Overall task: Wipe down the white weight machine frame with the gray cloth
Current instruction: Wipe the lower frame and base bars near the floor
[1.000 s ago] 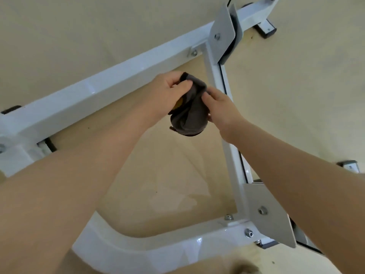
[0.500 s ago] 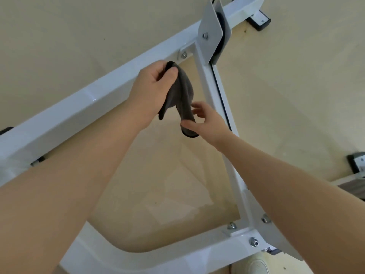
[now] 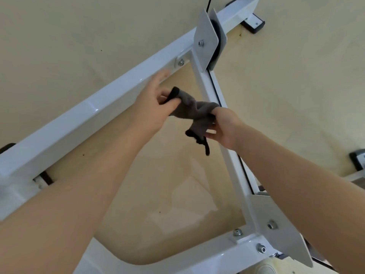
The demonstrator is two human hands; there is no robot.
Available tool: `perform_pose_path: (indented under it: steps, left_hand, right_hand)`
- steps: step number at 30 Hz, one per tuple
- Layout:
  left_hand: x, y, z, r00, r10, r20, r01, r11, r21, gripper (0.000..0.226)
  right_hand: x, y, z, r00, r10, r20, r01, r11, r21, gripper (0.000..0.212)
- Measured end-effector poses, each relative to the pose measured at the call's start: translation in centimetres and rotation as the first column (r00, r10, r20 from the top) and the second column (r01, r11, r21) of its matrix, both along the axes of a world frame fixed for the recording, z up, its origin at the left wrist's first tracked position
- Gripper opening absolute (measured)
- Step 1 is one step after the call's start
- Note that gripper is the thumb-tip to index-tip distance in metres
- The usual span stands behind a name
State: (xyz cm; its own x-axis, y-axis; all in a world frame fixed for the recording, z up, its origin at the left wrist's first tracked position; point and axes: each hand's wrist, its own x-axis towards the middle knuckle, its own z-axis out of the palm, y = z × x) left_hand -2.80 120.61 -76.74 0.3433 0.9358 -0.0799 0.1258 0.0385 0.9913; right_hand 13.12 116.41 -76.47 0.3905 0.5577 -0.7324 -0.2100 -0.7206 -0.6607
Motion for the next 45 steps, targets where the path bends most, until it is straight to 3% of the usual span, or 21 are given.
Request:
perform_pose_path:
  steps: [4,7,11,15,17,22,23,25,27,28,30,32,34,35,37,39,41,43,45]
  left_hand:
    - [2.6,-1.7,-1.4,0.994,-0.074,-0.079,0.076,0.997,0.027,0.02]
    - [3.7,-1.9,-2.5,0.987,0.086,-0.136,-0.085,0.996,0.018,0.015]
    - [4.7,-0.8,-2.9,0.926,0.358,-0.12,-0.373,0.919,-0.132,0.009]
    - [5.9,-0.2,-3.0,0.906,0.398,-0.145,-0.412,0.907,-0.086,0.011]
    - [6.6,0.2,-3.3,0.914,0.374,-0.155,-0.39,0.916,-0.092,0.018]
    - [6.5,2.3,-4.4,0.873,0.459,-0.164,-0.487,0.829,-0.273,0.015]
    - [6.4,2.7,-4.6,0.864,0.477,-0.161,-0.503,0.813,-0.293,0.013]
    - [6.0,2.9,-4.8,0.867,0.455,-0.205,-0.491,0.85,-0.188,0.01]
    - [5.9,2.6,-4.7,0.884,0.399,-0.244,-0.413,0.911,-0.006,0.009]
    - [5.9,2.2,-4.7,0.895,0.376,-0.241,-0.372,0.926,0.064,0.01]
    - [6.2,1.4,-4.7,0.927,0.327,-0.184,-0.3,0.941,0.16,0.012]
    - [6.6,0.3,-5.0,0.969,0.209,-0.133,-0.187,0.969,0.162,0.012]
    - [6.7,-0.8,-5.4,0.996,0.041,-0.086,-0.031,0.993,0.111,0.002]
    - [6.5,-1.1,-5.5,0.997,-0.027,-0.072,0.035,0.992,0.118,0.007]
    - [6.0,-0.9,-5.8,0.974,-0.193,-0.116,0.213,0.958,0.194,0.015]
    - [5.7,0.2,-5.6,0.892,-0.382,-0.242,0.435,0.87,0.231,0.025]
    - [5.6,2.0,-5.1,0.816,-0.462,-0.346,0.557,0.789,0.26,0.034]
    - [5.4,4.5,-5.0,0.82,-0.339,-0.462,0.523,0.772,0.361,0.041]
    - [4.7,7.8,-5.1,0.713,-0.102,-0.693,0.484,0.787,0.382,0.054]
  right_hand:
    - [-1.1,0.7,0.8,0.993,-0.114,-0.038,0.108,0.985,-0.136,0.027]
    - [-1.3,0.6,1.0,0.983,-0.152,-0.102,0.133,0.976,-0.172,0.016]
    - [0.7,0.5,0.5,0.982,-0.15,-0.119,0.13,0.979,-0.157,0.017]
    - [2.1,0.8,0.2,0.995,0.001,-0.104,-0.017,0.988,-0.15,0.023]
    - [2.5,1.2,0.0,0.993,-0.007,-0.122,-0.011,0.989,-0.145,0.029]
    - [3.9,1.3,0.4,0.902,-0.027,-0.431,-0.019,0.994,-0.103,0.018]
    - [4.0,1.4,0.3,0.916,0.024,-0.399,-0.074,0.991,-0.113,0.02]
    - [3.9,1.7,-0.1,0.977,0.204,-0.062,-0.212,0.961,-0.18,0.028]
    - [3.6,2.0,-0.5,0.883,0.345,0.319,-0.268,0.927,-0.261,0.035]
    - [3.4,2.2,-0.7,0.857,0.355,0.373,-0.272,0.927,-0.257,0.035]
    - [2.6,2.5,-0.8,0.943,0.228,0.241,-0.188,0.966,-0.178,0.03]
    - [1.4,2.8,-0.6,0.998,-0.004,-0.061,0.002,1.0,-0.027,0.025]
    - [0.8,2.9,-0.6,0.941,-0.112,-0.319,0.154,0.982,0.109,0.027]
    - [0.7,2.8,-0.7,0.905,-0.128,-0.405,0.205,0.967,0.154,0.029]
    - [0.6,2.6,-0.9,0.895,-0.086,-0.437,0.206,0.95,0.236,0.03]
    - [0.6,2.8,-1.5,0.976,-0.031,-0.214,0.087,0.962,0.258,0.025]
    - [1.0,3.3,-1.8,0.993,-0.088,0.076,0.069,0.972,0.223,0.02]
    - [2.5,4.3,-1.7,0.908,-0.178,0.379,0.082,0.963,0.255,0.022]
    - [5.0,5.9,-1.1,0.739,-0.225,0.635,0.039,0.955,0.294,0.021]
